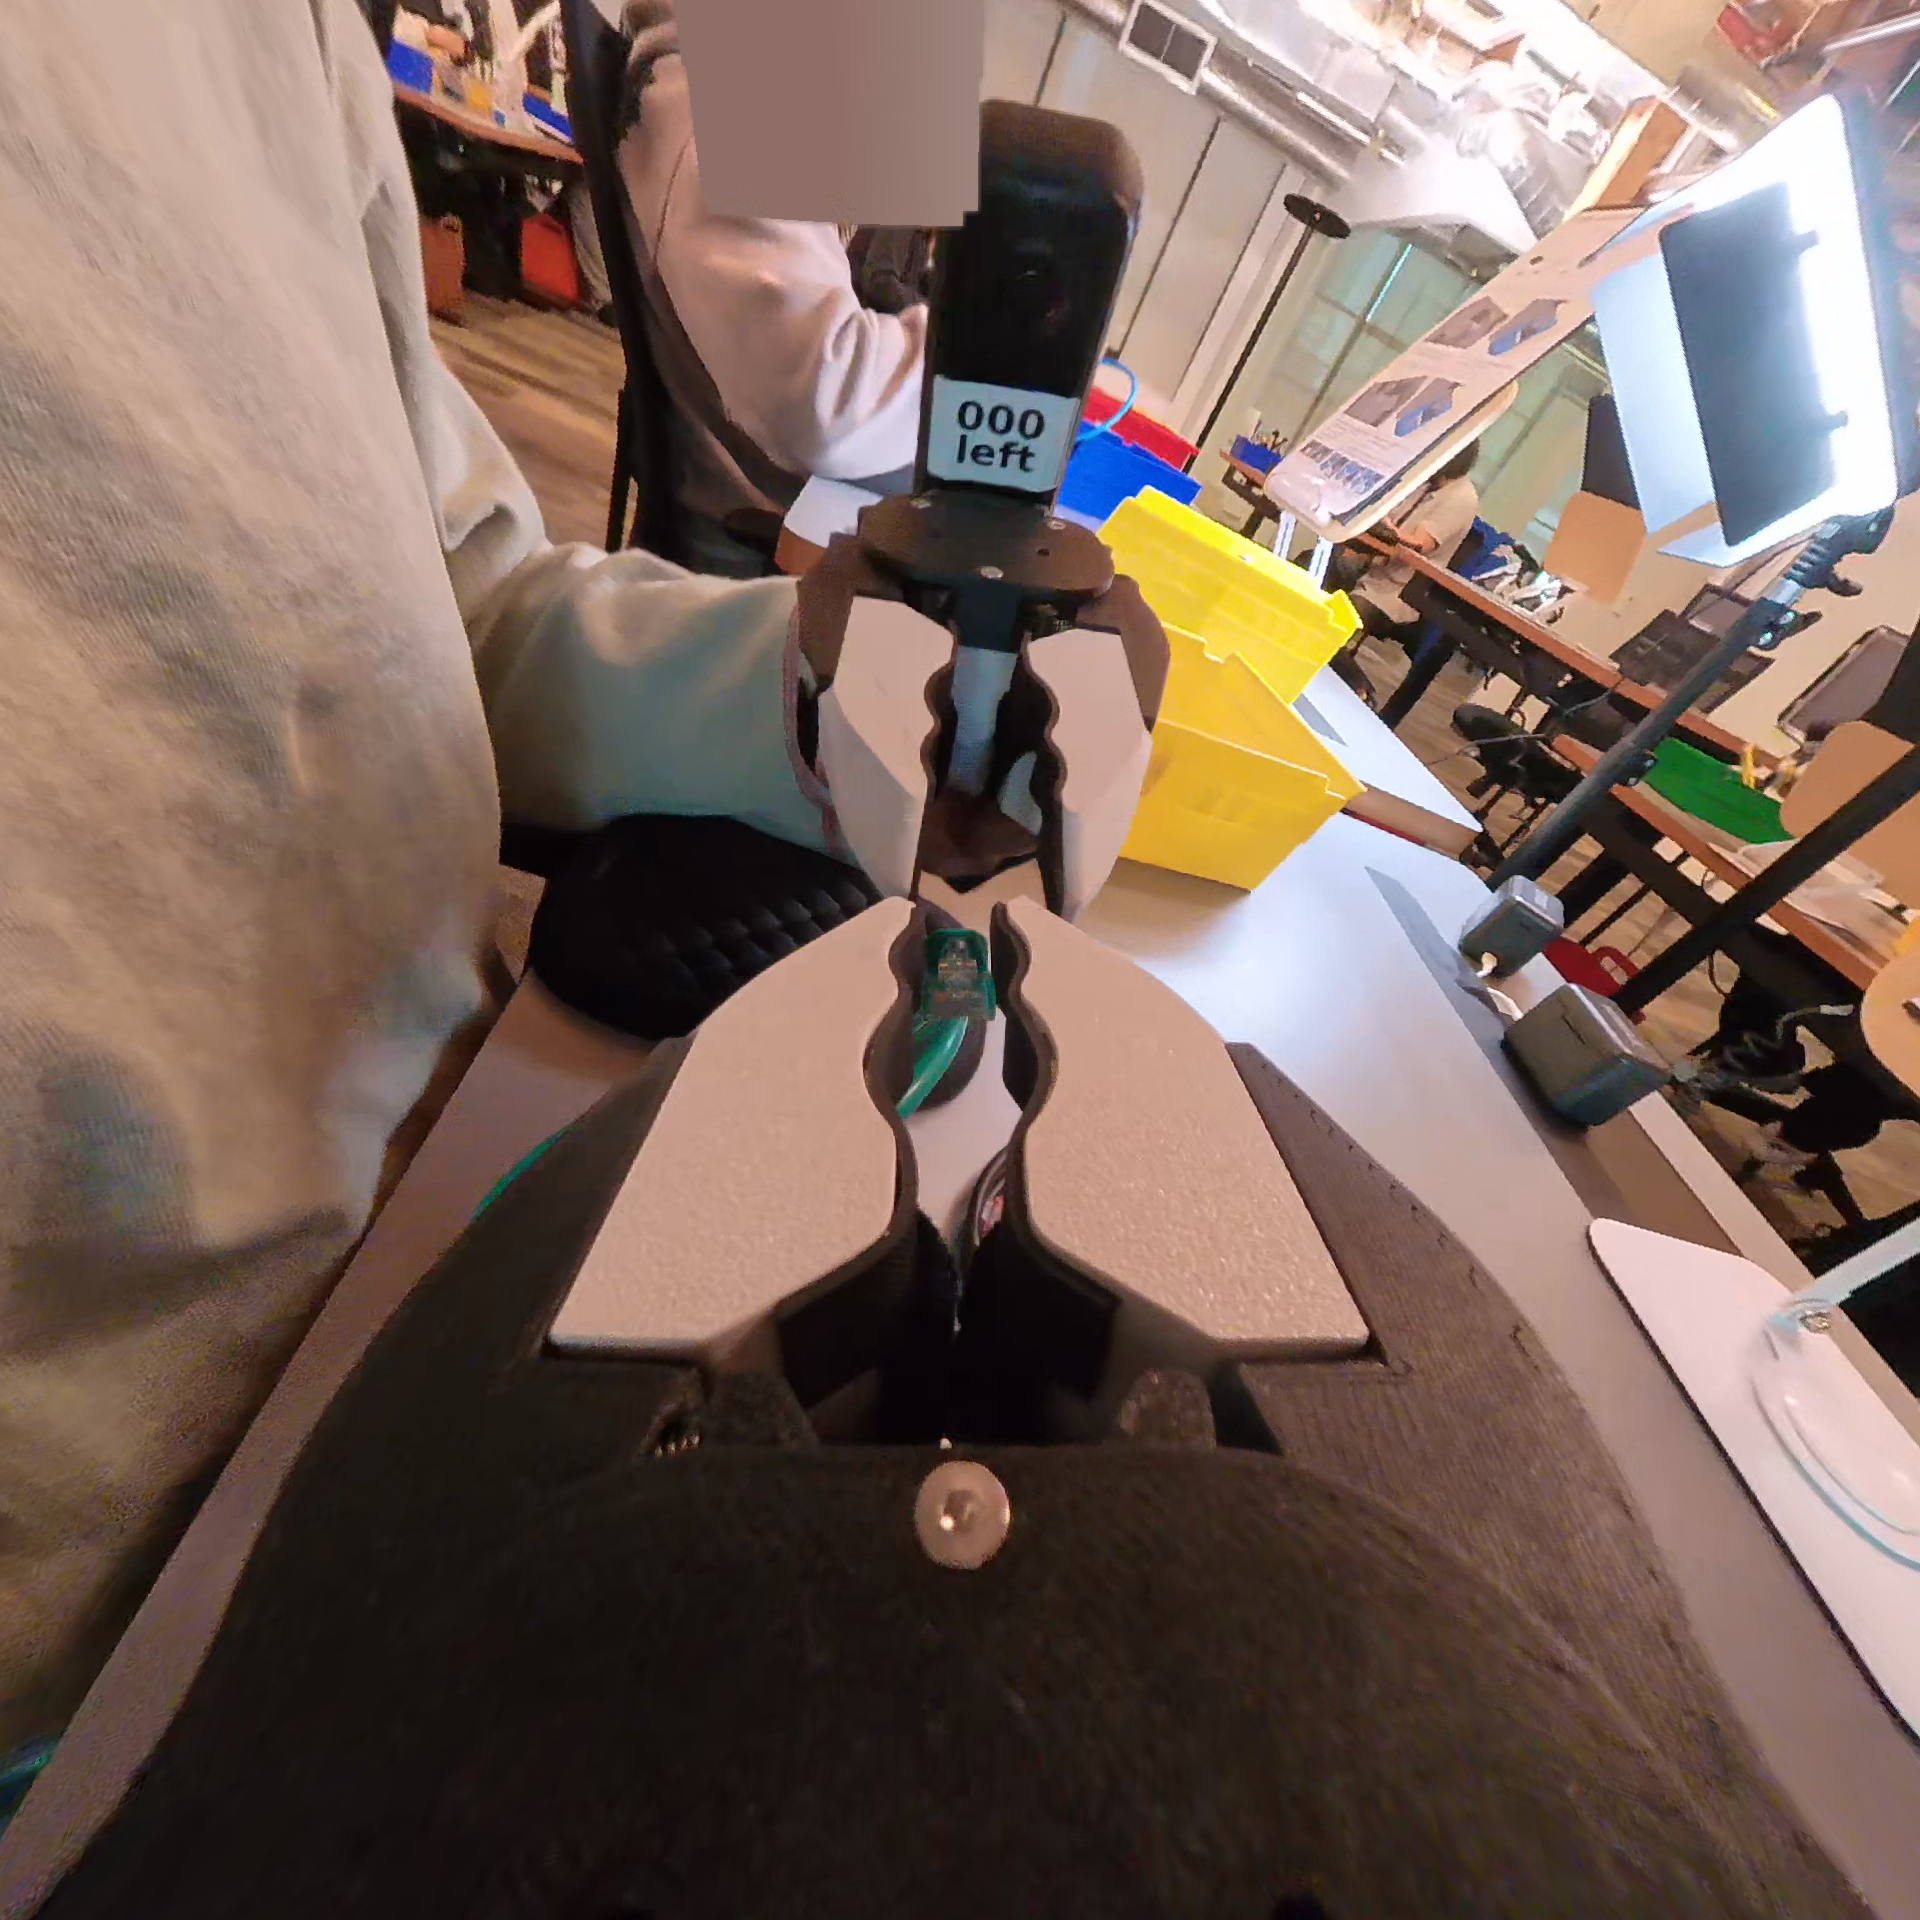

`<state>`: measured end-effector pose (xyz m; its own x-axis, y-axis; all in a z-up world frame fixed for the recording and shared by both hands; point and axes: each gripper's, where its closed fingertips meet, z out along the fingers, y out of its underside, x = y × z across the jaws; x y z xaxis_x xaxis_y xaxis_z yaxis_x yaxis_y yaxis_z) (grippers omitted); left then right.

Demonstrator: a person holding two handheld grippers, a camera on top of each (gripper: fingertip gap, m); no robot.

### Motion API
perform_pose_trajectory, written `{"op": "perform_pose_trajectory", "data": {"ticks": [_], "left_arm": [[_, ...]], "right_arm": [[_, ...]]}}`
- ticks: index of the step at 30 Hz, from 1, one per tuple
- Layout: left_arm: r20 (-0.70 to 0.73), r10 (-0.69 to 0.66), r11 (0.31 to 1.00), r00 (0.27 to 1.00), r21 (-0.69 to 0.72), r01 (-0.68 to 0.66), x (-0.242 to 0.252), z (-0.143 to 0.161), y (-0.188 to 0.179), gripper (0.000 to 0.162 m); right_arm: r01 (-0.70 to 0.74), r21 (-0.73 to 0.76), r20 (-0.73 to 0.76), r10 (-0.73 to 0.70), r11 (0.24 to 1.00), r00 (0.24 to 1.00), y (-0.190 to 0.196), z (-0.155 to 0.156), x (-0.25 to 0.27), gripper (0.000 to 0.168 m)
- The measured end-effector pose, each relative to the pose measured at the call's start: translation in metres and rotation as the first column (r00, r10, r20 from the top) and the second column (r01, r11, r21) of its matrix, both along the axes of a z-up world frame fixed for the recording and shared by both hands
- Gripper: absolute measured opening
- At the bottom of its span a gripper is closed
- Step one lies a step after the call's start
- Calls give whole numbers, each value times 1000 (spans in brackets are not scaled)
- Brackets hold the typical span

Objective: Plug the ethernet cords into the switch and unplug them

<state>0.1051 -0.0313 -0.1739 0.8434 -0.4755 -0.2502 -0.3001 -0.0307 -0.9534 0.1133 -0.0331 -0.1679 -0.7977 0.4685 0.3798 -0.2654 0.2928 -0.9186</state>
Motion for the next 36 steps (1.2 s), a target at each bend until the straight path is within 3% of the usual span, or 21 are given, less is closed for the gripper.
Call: {"op": "perform_pose_trajectory", "data": {"ticks": [12,13,19,21,25,29,36], "left_arm": [[0,1,994,1000,112,-1,8,-5,6,15],[2,-12,994,1000,112,12,10,-5,5,9],[21,39,999,999,27,-39,1,-14,6,7],[-10,65,998,998,-11,-65,-3,-19,4,6],[-19,50,997,999,-58,-51,-2,-24,0,7],[-30,42,996,999,-76,-44,0,-28,0,7],[59,-33,997,998,71,29,8,-19,-1,15]], "right_arm": [[-51,-190,-17,49,981,999,-3,16,5,12],[-53,-202,-18,50,978,999,-2,17,5,12],[22,-216,51,-11,976,999,4,9,-3,17],[82,-174,85,-67,981,994,10,1,-7,34],[121,7,87,-121,993,989,12,-18,-6,26],[67,43,64,-69,997,996,4,-18,-2,12],[-59,-198,100,80,979,992,4,-14,4,12]]}}
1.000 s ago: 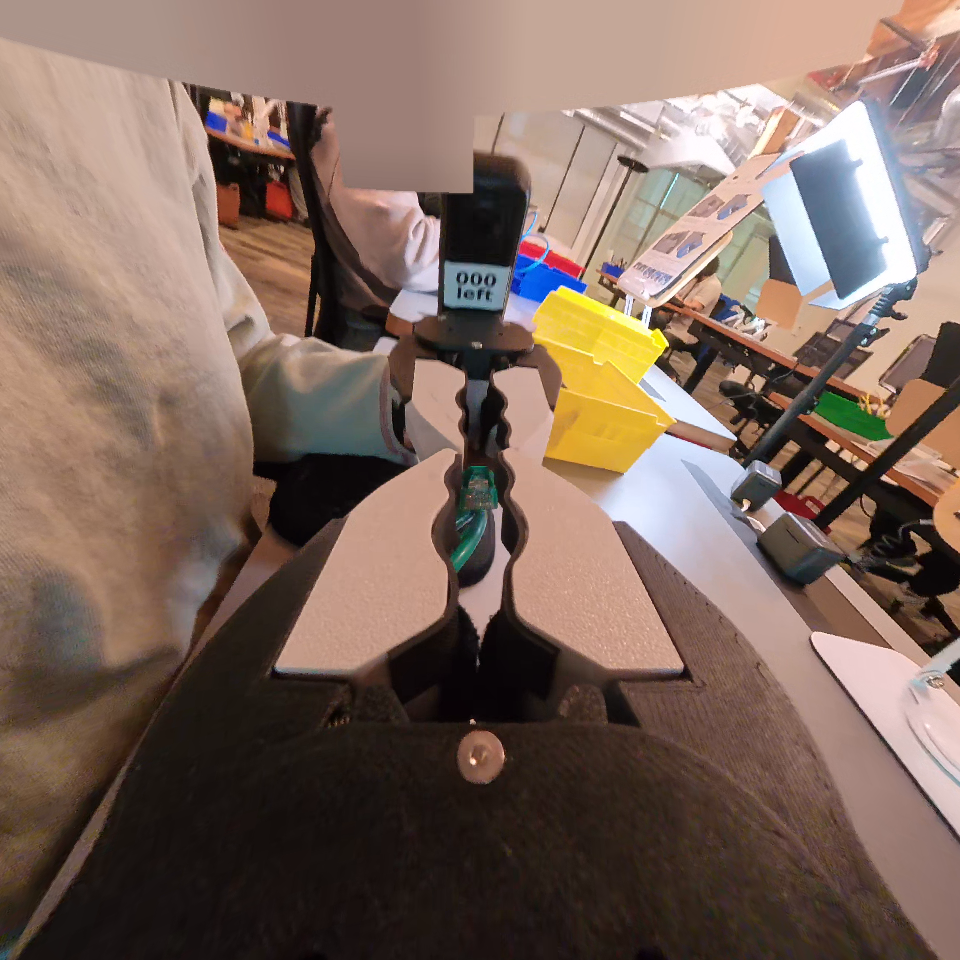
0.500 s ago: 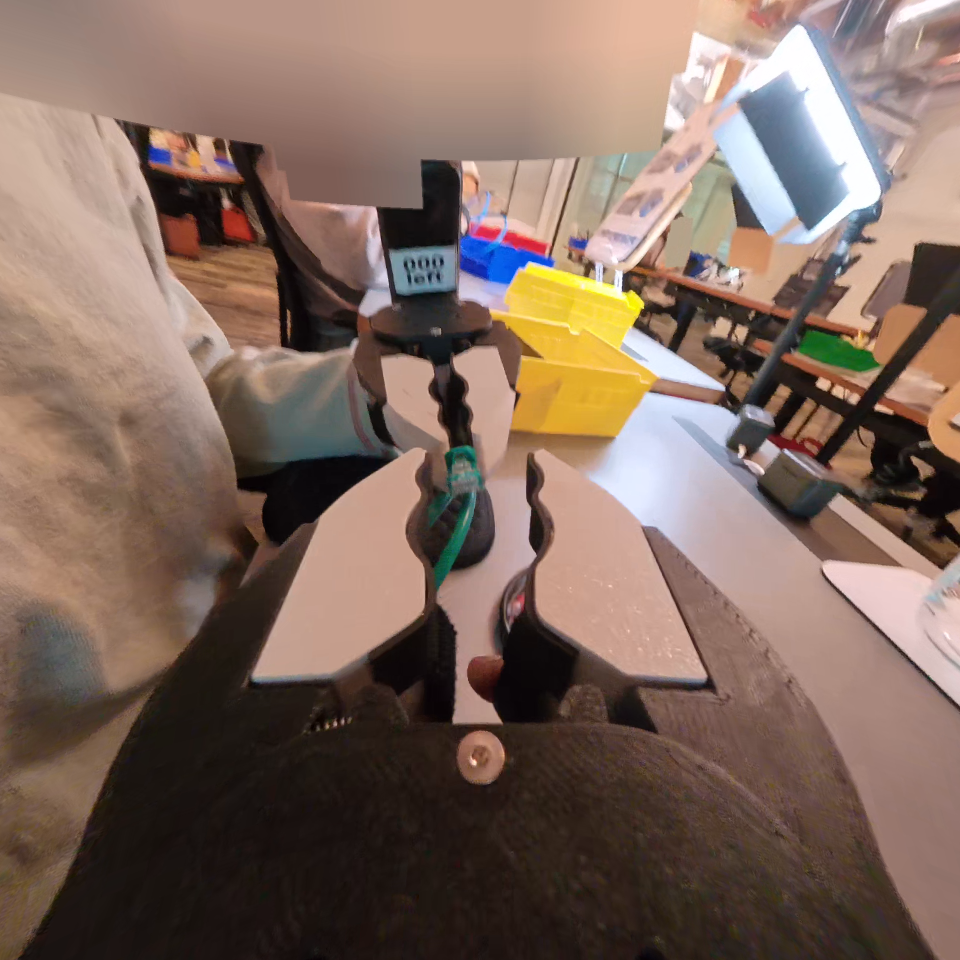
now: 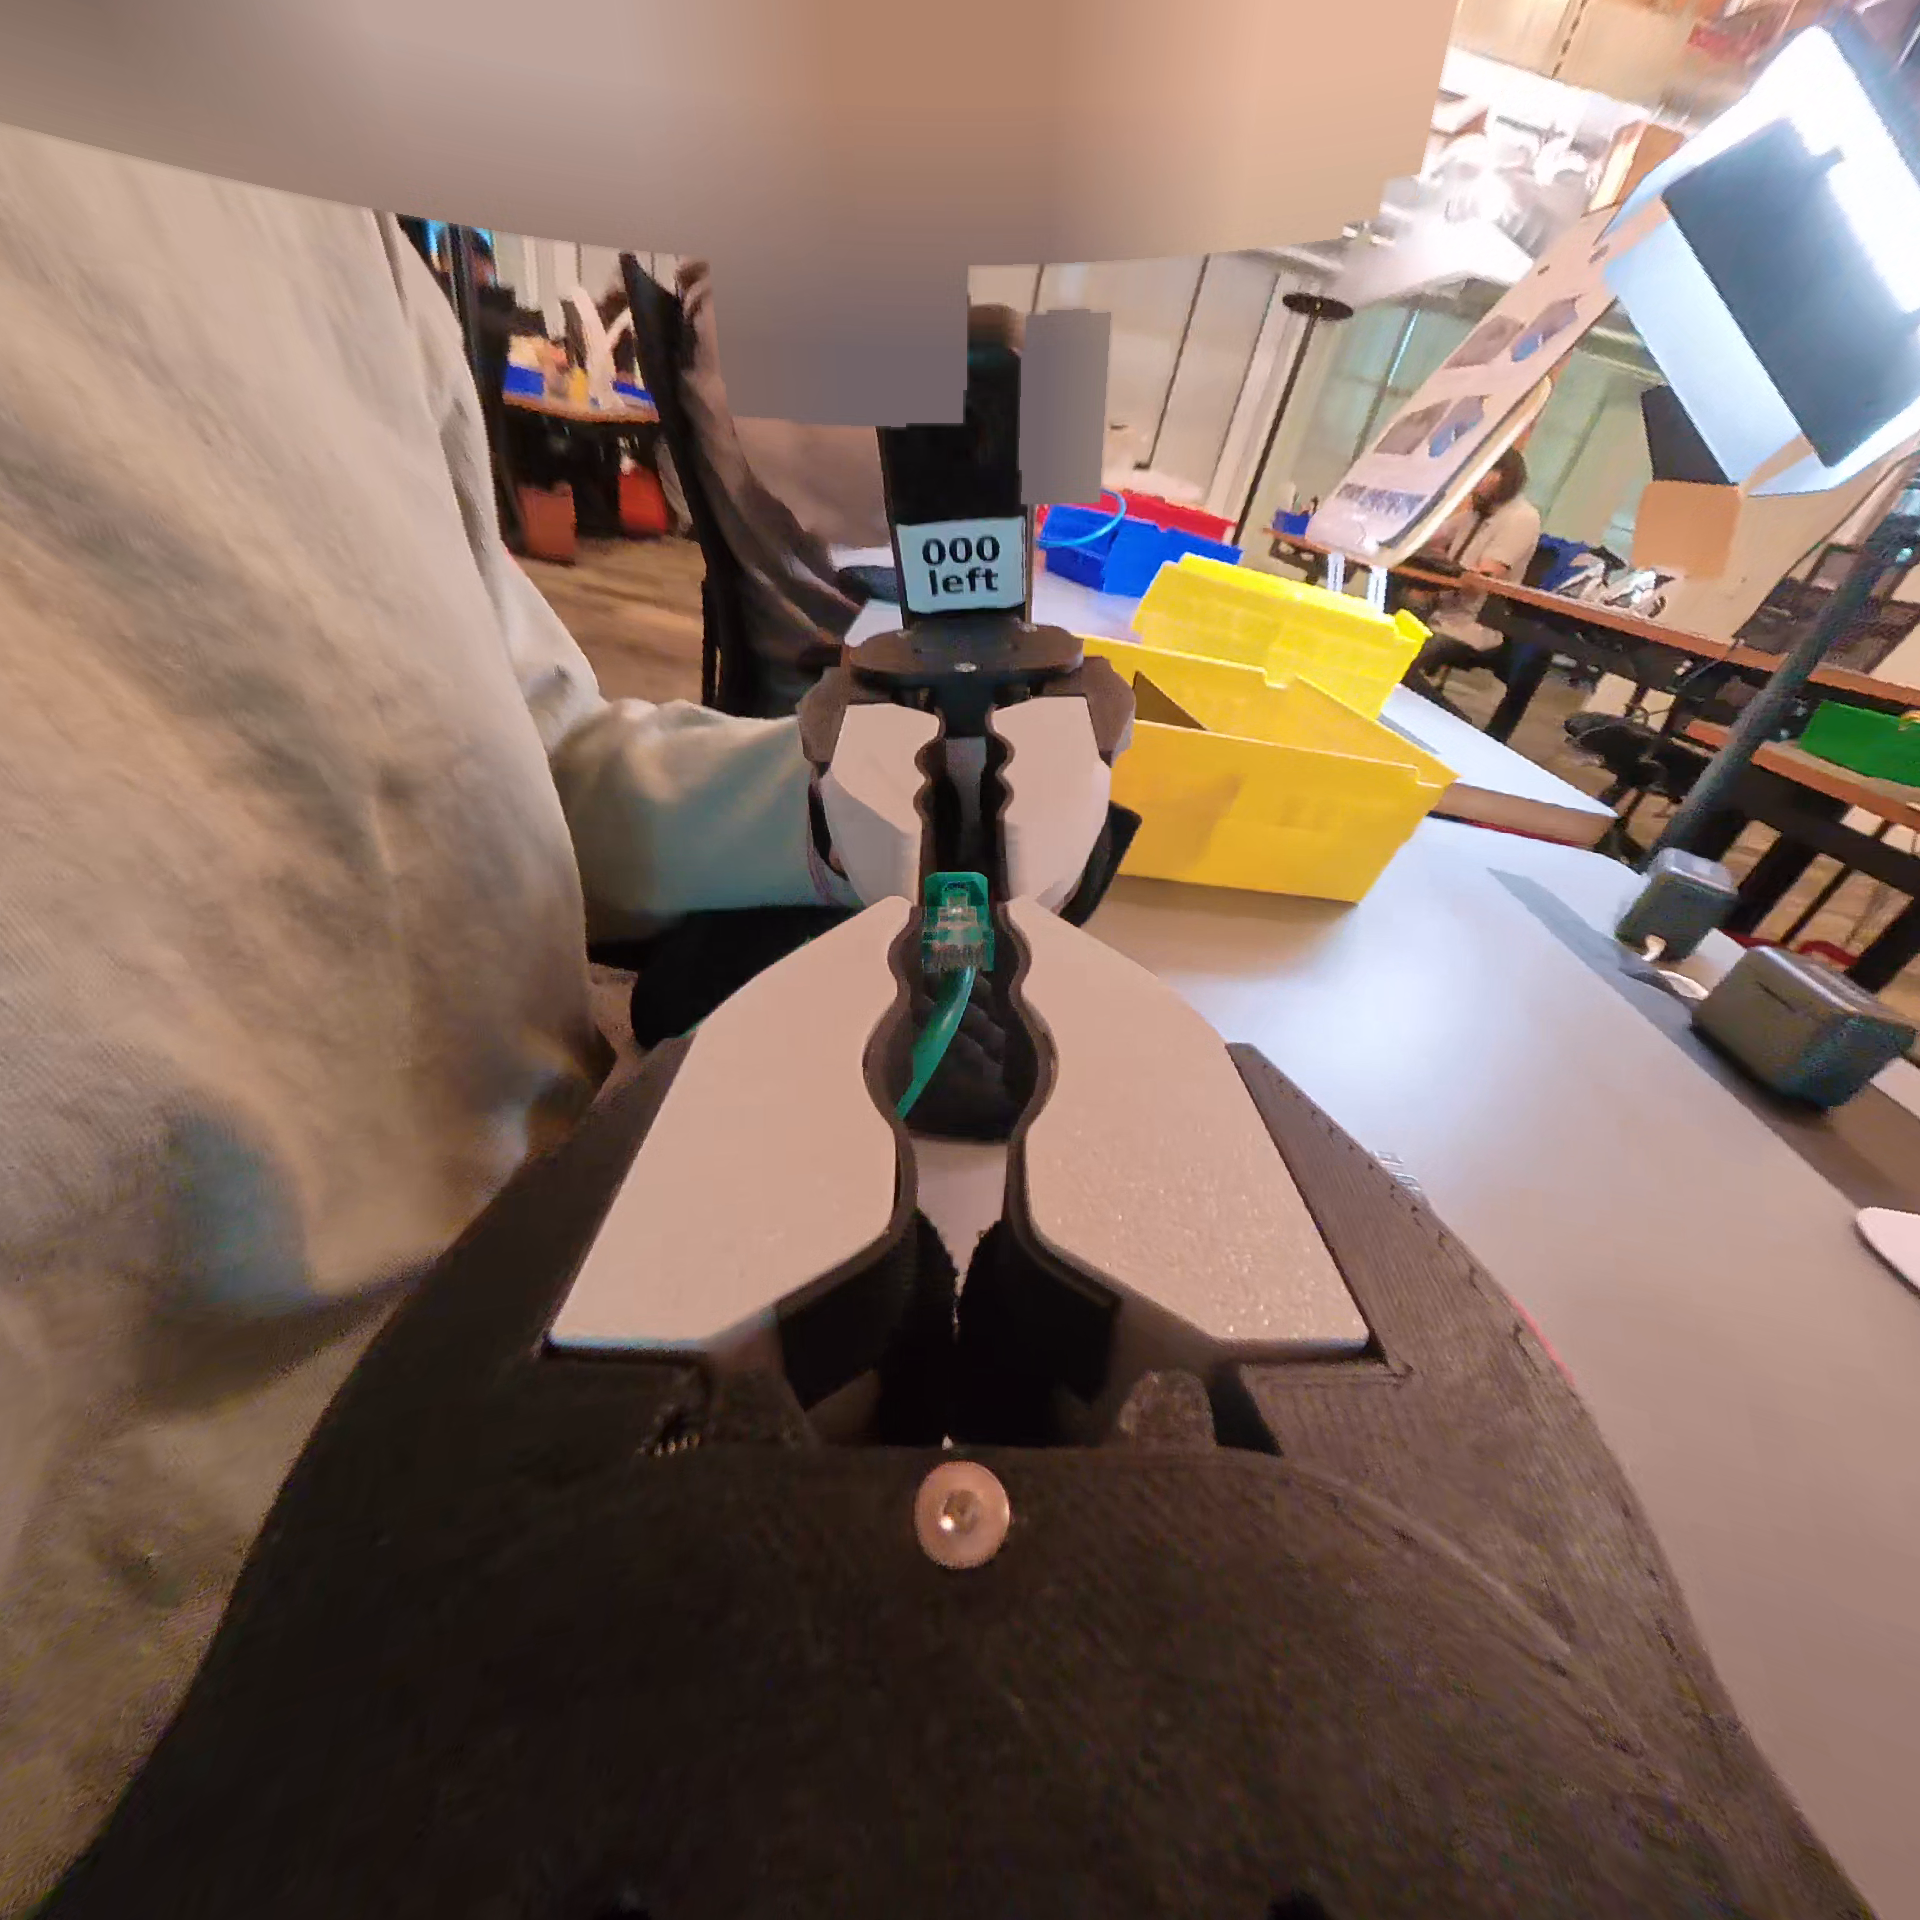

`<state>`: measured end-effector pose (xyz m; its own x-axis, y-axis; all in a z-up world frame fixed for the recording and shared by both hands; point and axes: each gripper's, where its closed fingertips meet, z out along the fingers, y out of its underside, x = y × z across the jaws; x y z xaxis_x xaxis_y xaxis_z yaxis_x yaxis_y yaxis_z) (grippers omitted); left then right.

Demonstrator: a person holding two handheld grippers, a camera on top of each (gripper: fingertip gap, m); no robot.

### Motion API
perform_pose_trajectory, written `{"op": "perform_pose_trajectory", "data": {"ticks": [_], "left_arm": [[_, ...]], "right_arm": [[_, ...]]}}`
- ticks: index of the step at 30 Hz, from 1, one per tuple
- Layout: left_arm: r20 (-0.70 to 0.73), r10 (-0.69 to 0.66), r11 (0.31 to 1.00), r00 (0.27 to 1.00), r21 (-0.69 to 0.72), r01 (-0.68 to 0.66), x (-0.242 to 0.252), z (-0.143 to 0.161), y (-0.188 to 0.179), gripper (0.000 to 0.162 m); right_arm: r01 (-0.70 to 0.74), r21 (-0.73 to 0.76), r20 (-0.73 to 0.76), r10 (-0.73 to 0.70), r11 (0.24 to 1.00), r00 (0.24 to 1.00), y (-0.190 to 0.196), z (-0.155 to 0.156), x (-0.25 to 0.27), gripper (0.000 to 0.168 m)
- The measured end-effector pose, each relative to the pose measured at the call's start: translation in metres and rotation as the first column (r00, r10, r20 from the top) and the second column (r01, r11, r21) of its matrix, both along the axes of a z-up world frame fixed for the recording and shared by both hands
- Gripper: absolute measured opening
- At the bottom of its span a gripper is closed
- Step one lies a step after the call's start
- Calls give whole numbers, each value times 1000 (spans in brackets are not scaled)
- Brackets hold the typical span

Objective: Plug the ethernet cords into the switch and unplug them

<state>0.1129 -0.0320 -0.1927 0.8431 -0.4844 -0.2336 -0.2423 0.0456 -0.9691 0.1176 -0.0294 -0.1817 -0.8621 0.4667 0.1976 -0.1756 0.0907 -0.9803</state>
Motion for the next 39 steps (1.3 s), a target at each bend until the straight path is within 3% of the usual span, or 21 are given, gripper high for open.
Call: {"op": "perform_pose_trajectory", "data": {"ticks": [5,23,27,28,29,30,31,32,33,35,39], "left_arm": [[35,-10,1000,999,22,9,0,-1,1,16],[49,26,999,998,37,-28,-1,-2,5,10],[28,84,996,996,-4,-84,-10,-9,8,9],[24,111,994,994,-6,-111,-14,-9,8,9],[26,134,991,991,-8,-133,-17,-9,8,9],[32,146,989,989,-7,-146,-20,-8,7,9],[40,157,988,987,-6,-157,-22,-6,7,9],[40,160,987,986,-7,-160,-23,-6,6,9],[41,164,986,986,-2,-164,-24,-6,6,9],[127,139,988,982,53,-146,-22,7,0,9],[254,144,977,957,118,-178,-31,18,-6,8]], "right_arm": [[-13,-77,2,13,997,1000,0,1,-1,12],[1,-111,-15,-3,994,1000,1,6,-4,12],[45,-107,59,-39,993,997,4,0,-10,13],[66,-104,107,-54,992,993,6,-3,-13,17],[94,-90,168,-77,992,983,8,-8,-15,36],[120,-48,243,-105,992,964,8,-17,-18,46],[133,19,310,-132,991,942,7,-28,-18,47],[132,78,336,-151,988,930,3,-37,-17,40],[141,118,320,-172,983,932,0,-41,-16,20],[218,187,255,-261,958,931,2,-47,-21,14],[237,167,310,-279,957,909,-4,-61,-27,12]]}}
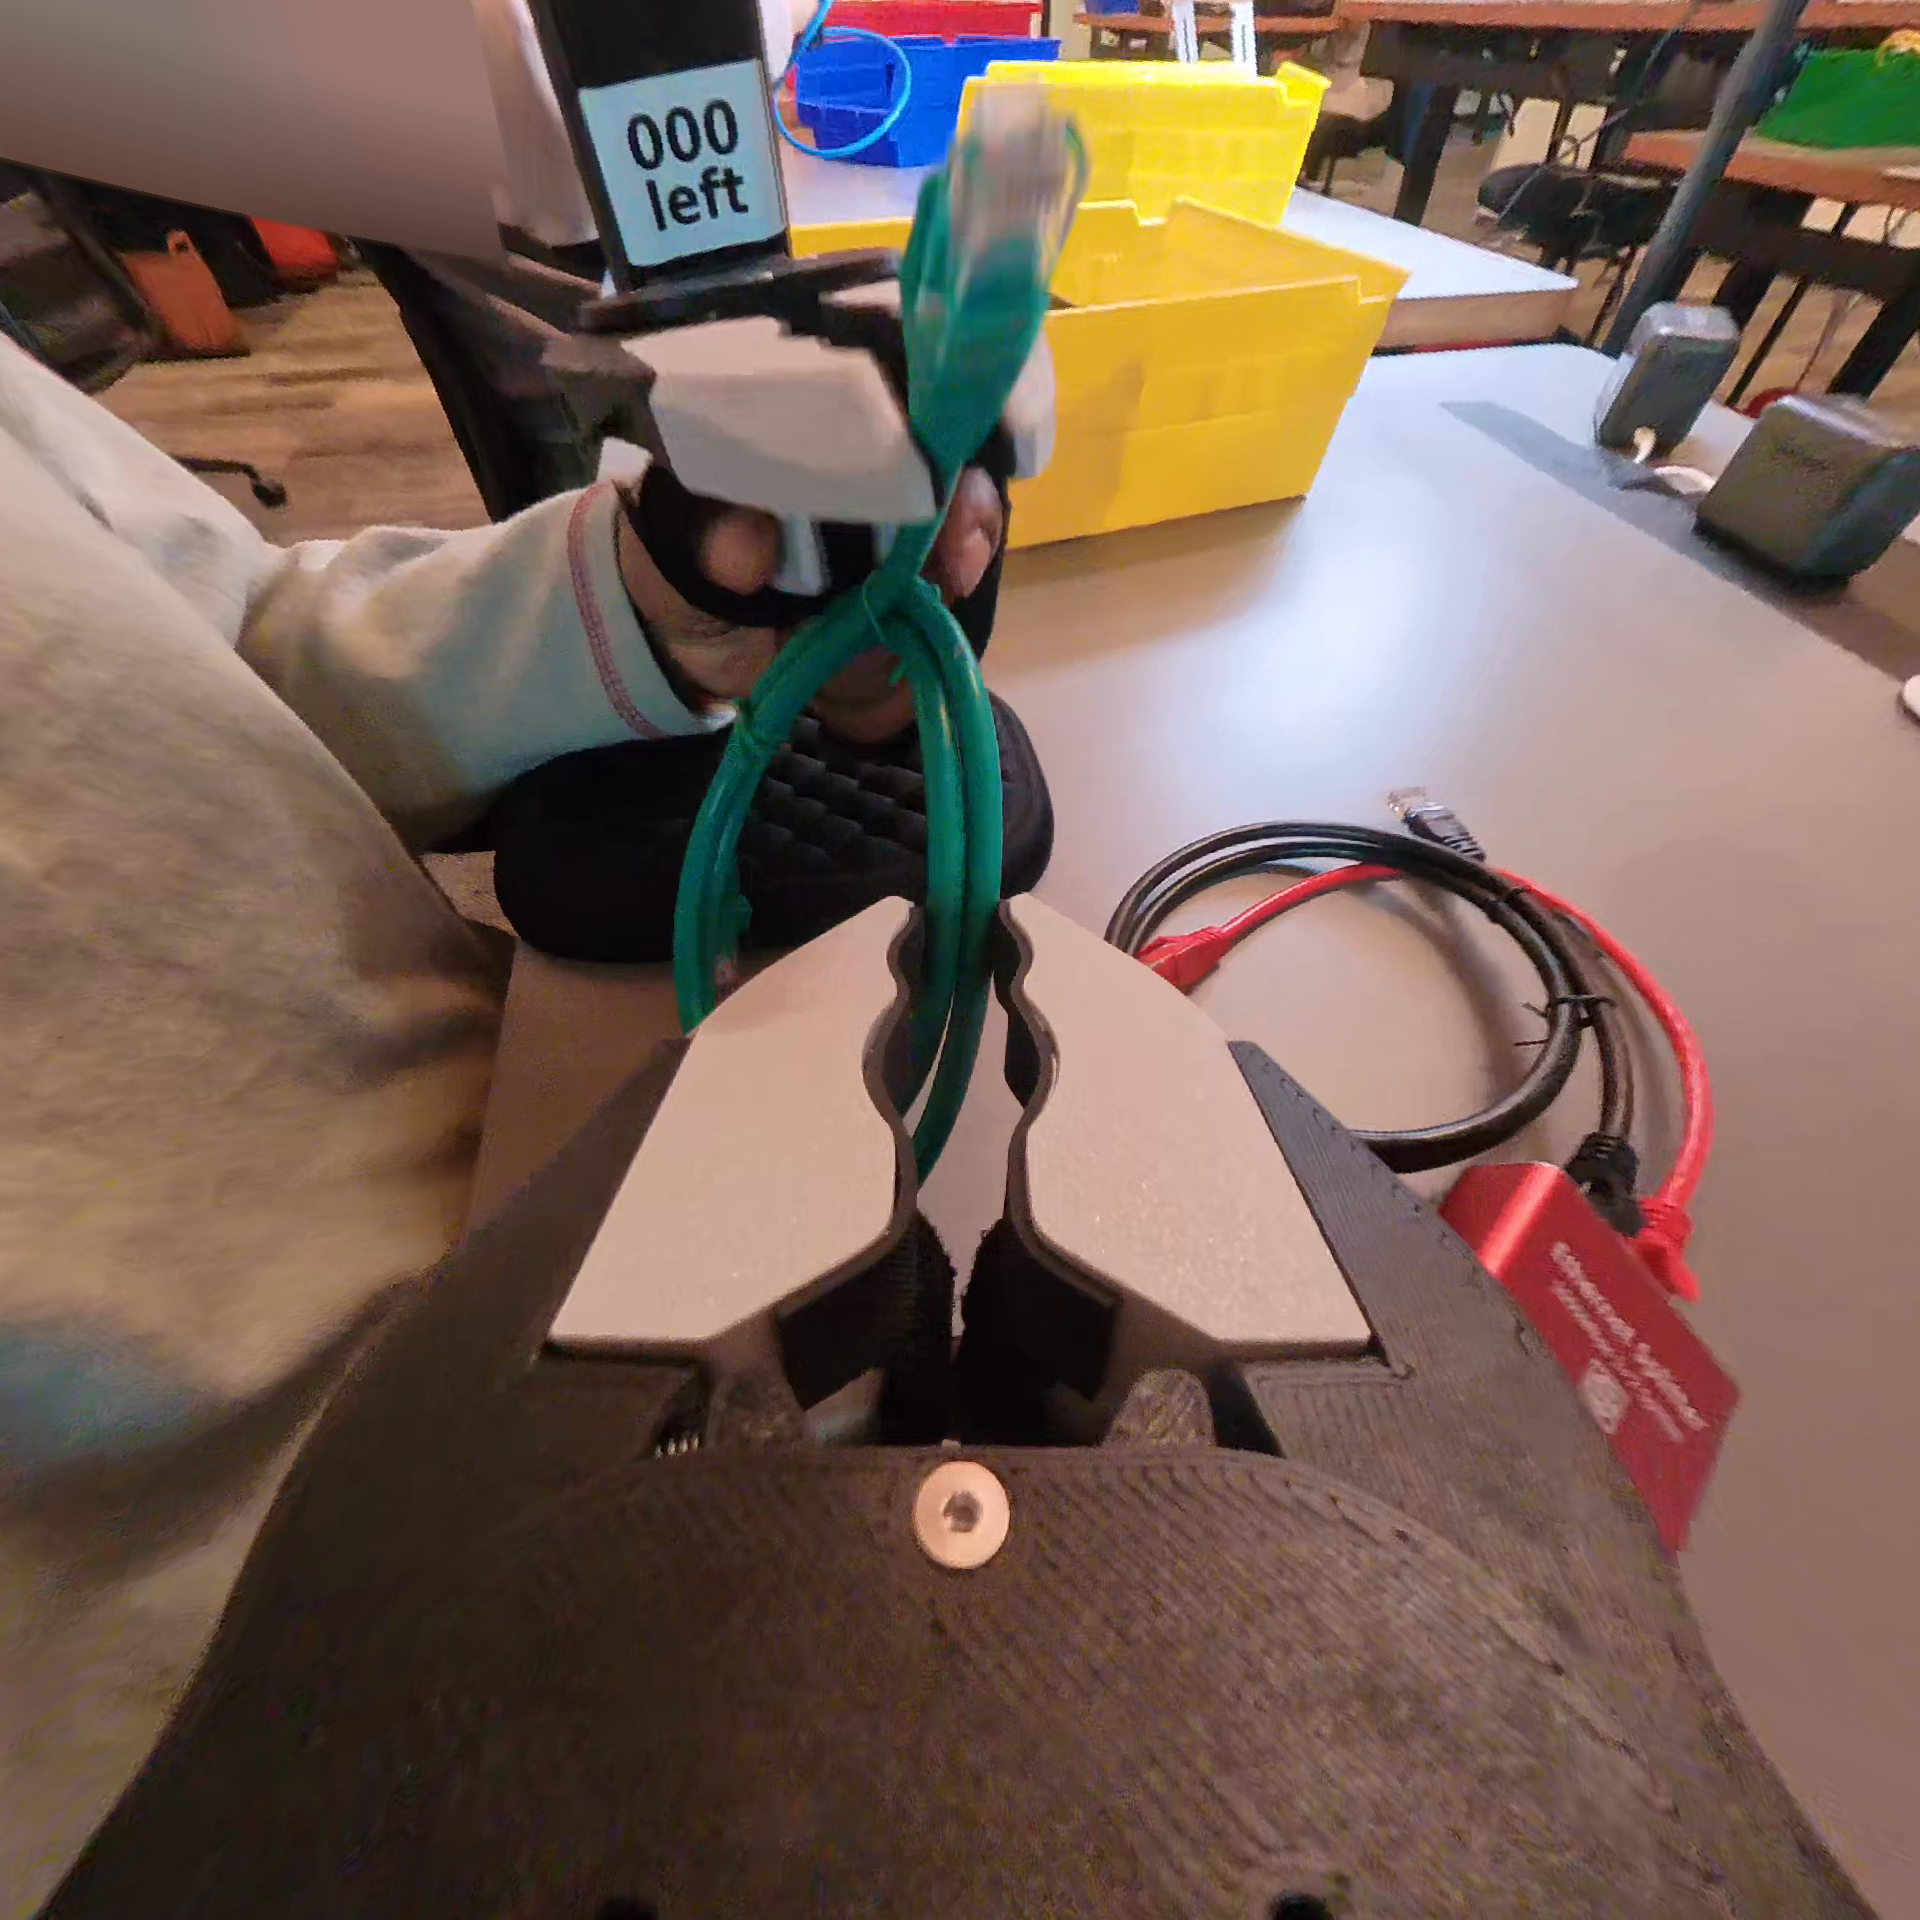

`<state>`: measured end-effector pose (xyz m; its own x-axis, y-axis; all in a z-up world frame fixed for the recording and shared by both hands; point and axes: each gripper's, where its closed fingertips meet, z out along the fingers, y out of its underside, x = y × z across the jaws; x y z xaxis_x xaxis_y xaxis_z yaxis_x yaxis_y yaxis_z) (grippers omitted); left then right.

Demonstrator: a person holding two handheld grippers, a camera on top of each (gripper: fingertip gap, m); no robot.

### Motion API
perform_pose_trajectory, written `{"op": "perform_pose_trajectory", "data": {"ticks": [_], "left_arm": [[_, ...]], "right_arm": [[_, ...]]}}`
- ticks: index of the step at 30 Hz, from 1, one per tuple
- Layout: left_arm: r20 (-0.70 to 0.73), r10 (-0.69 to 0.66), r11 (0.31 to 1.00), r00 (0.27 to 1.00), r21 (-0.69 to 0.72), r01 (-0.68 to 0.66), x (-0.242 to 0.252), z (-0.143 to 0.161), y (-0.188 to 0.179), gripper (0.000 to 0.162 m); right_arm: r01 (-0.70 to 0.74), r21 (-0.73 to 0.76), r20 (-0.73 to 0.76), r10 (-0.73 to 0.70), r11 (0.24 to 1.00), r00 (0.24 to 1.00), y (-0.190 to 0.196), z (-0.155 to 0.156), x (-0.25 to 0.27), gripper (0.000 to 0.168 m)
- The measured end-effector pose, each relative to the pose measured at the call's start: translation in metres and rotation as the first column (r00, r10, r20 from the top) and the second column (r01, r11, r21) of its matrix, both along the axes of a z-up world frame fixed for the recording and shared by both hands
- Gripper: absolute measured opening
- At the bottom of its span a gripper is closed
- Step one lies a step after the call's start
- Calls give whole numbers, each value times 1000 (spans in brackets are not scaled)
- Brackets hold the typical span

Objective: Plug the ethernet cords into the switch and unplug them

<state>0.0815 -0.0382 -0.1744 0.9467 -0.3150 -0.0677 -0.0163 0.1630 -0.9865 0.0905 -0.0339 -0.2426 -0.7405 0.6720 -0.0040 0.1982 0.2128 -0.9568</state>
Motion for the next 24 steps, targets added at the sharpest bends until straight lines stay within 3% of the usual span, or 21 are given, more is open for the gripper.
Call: {"op": "perform_pose_trajectory", "data": {"ticks": [9,13,15,18,21,24], "left_arm": [[47,46,995,998,81,-49,-6,7,-6,8],[7,57,998,998,-6,-57,-9,-5,-4,9],[5,34,999,999,-15,-34,-7,-5,-5,9],[-7,37,999,999,-31,-37,-8,-11,-6,9],[-2,14,1000,1000,-27,-14,-5,-11,-6,9],[-2,11,1000,1000,-13,-11,-5,-5,-10,9]], "right_arm": [[52,70,55,-56,996,997,-9,-19,-12,13],[25,50,73,-28,998,997,-7,-15,-8,14],[-19,-37,56,22,999,998,0,5,0,30],[93,-2,80,-93,996,993,46,15,-2,67],[261,144,209,-287,954,935,101,-14,-7,85],[289,141,438,-321,947,839,115,-49,-5,97]]}}
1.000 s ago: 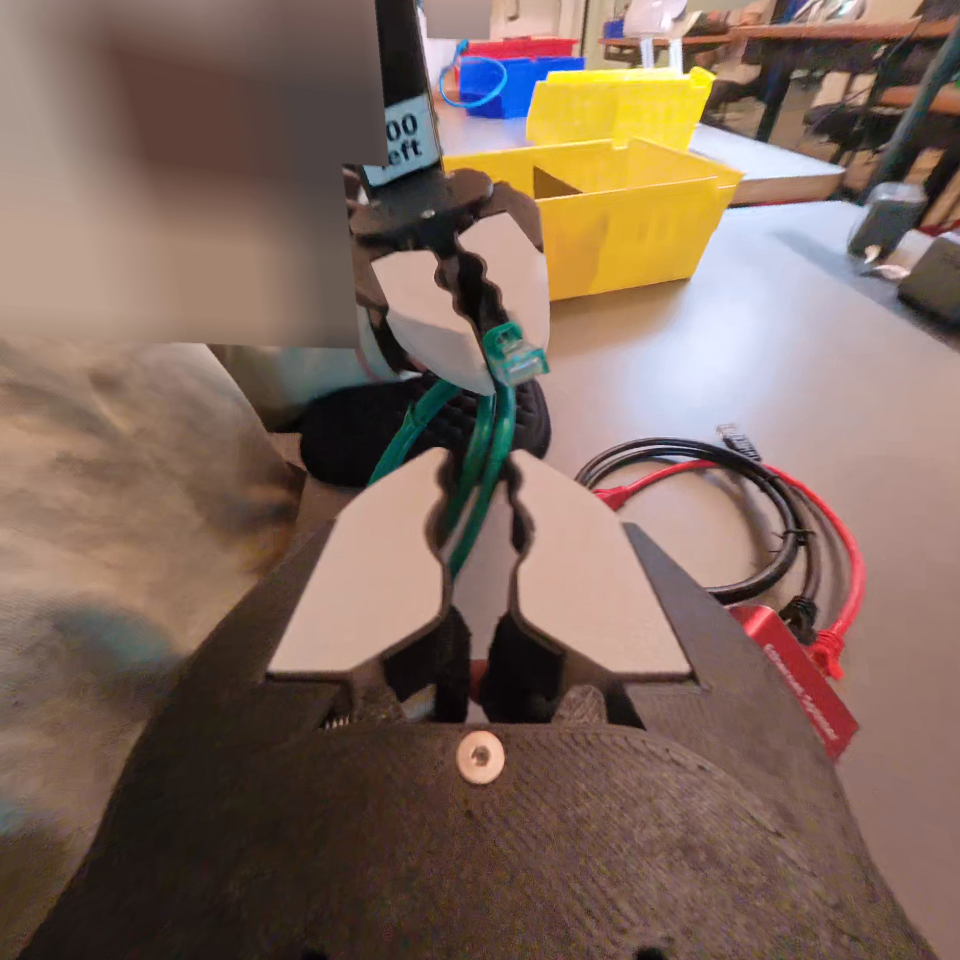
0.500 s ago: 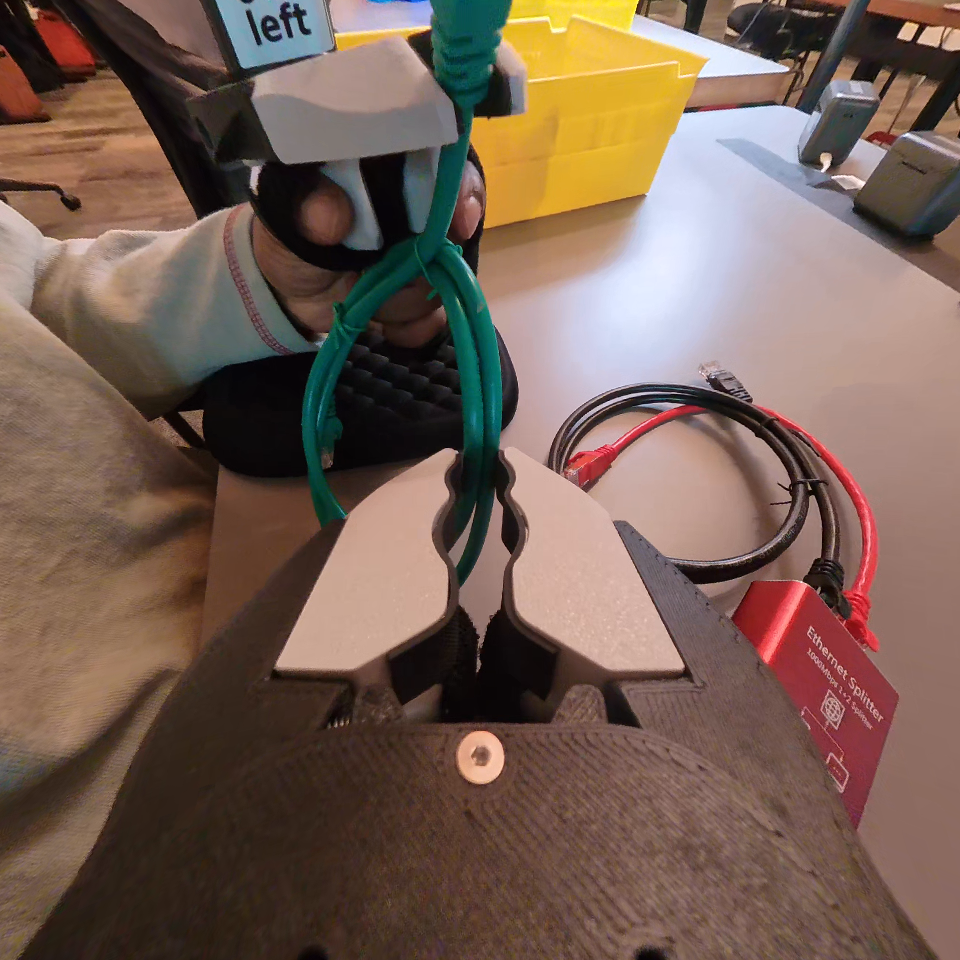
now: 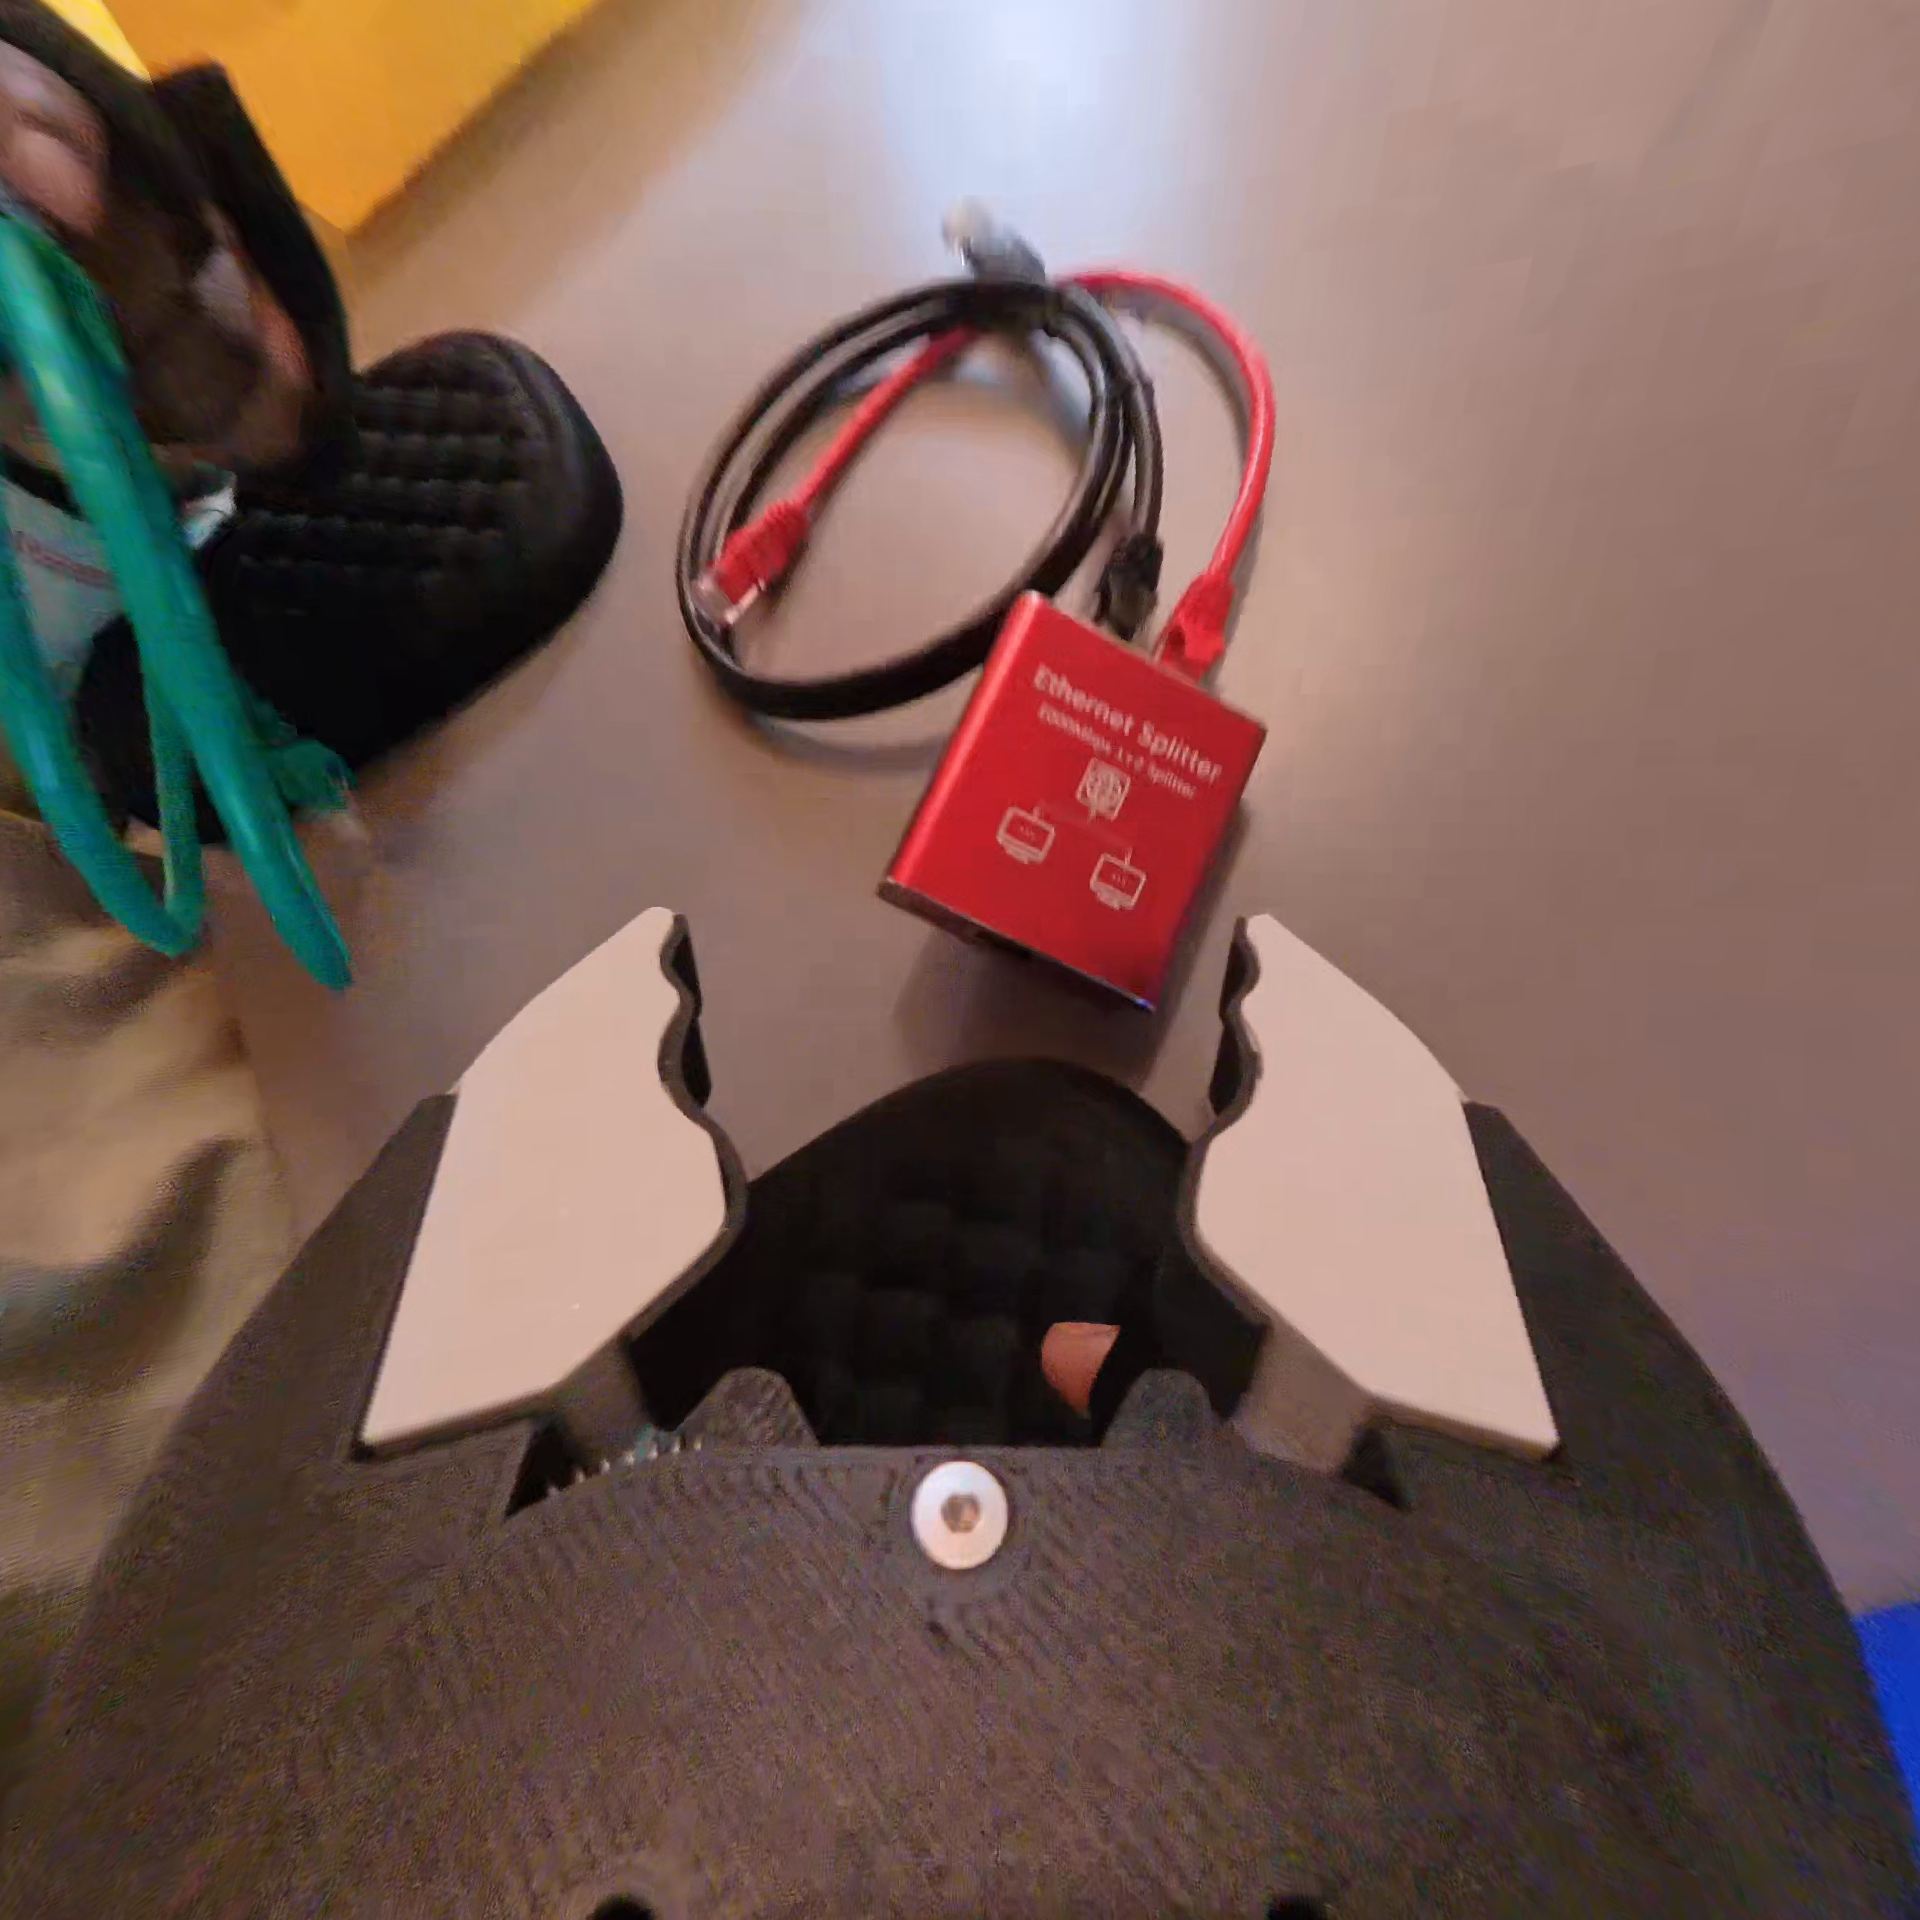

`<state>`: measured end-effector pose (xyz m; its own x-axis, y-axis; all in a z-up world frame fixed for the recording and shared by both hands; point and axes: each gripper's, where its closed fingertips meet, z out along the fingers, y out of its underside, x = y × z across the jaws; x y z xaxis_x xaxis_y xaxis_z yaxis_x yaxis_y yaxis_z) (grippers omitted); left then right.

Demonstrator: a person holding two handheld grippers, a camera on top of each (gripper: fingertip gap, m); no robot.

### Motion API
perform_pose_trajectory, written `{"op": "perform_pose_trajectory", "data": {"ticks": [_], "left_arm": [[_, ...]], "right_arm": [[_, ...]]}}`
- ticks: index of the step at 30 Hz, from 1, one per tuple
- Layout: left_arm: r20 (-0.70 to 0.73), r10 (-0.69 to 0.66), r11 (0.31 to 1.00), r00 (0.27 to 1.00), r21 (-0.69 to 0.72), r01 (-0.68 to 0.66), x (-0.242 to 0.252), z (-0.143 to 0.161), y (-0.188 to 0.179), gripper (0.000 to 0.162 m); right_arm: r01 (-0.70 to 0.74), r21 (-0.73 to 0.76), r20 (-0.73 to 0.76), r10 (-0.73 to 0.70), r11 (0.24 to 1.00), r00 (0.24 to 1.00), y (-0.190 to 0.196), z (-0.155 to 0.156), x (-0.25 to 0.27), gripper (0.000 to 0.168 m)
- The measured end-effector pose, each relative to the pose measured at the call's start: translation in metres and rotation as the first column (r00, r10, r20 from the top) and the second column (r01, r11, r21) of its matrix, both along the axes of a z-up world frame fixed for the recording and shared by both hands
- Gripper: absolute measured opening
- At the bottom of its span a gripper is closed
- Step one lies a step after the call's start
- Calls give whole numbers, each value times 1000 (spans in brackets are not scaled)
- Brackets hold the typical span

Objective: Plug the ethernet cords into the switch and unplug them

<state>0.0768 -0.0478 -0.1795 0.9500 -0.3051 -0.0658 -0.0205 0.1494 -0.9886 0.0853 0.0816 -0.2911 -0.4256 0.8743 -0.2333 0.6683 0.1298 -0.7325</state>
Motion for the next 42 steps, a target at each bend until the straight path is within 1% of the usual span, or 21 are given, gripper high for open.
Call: {"op": "perform_pose_trajectory", "data": {"ticks": [4,8,11,13,14,16,18,19,20,21,22,23,25,28,31,33,34,36,38,40,42], "left_arm": [[-15,11,1000,1000,6,-11,-2,5,-5,9],[-34,25,1000,999,2,-25,-4,7,-11,9],[-41,36,999,999,9,-35,-6,11,-15,9],[-46,42,999,998,8,-41,-7,13,-18,9],[-47,43,999,998,8,-43,-8,14,-20,9],[-51,49,999,997,7,-49,-9,16,-25,9],[-50,54,998,997,20,-53,-10,21,-32,9],[-50,53,998,997,28,-52,-10,23,-35,9],[-50,51,998,997,35,-49,-11,26,-37,9],[-49,49,998,998,42,-47,-11,29,-40,9],[-49,49,998,998,49,-47,-11,31,-41,9],[-51,50,997,997,54,-47,-11,32,-43,9],[-62,56,997,996,55,-52,-11,32,-44,9],[-71,58,997,996,58,-54,-10,33,-47,9],[-73,61,996,995,67,-56,-12,35,-49,9],[-69,63,996,996,75,-58,-14,36,-52,9],[-67,63,995,996,77,-58,-14,37,-52,9],[-67,63,995,996,75,-58,-15,36,-52,9],[-71,63,996,995,72,-58,-15,35,-52,9],[-69,59,996,996,70,-54,-15,34,-52,9],[-66,55,996,996,67,-51,-16,33,-51,9]], "right_arm": [[0,-17,114,2,1000,994,-2,-24,-3,97],[-45,-58,152,53,997,987,-20,-21,3,85],[-146,-113,154,162,983,975,-50,-17,13,78],[-244,-138,141,263,960,955,-73,-14,20,77],[-307,-129,129,323,943,937,-82,-12,25,73],[-419,-13,57,419,908,906,-83,-5,26,72],[-504,184,-83,525,844,847,-78,10,19,85],[-514,317,-151,577,797,802,-75,18,12,91],[-528,454,-191,657,718,729,-74,24,6,95],[-536,577,-201,744,616,638,-74,28,2,98],[-532,678,-177,815,507,552,-75,28,-2,98],[-527,743,-124,859,412,497,-75,25,-6,96],[-554,799,23,910,232,415,-74,11,-12,96],[-533,845,231,933,-52,276,-67,-7,-20,99],[-475,843,346,930,-251,122,-71,-17,-24,104],[-426,820,428,904,-381,16,-73,-23,-24,100],[-407,812,446,894,-419,-30,-75,-24,-24,102],[-399,782,486,869,-479,-90,-76,-27,-26,100],[-422,752,502,855,-507,-131,-76,-29,-25,98],[-457,722,519,844,-519,-139,-75,-31,-26,96],[-487,708,518,845,-511,-135,-77,-32,-27,96]]}}
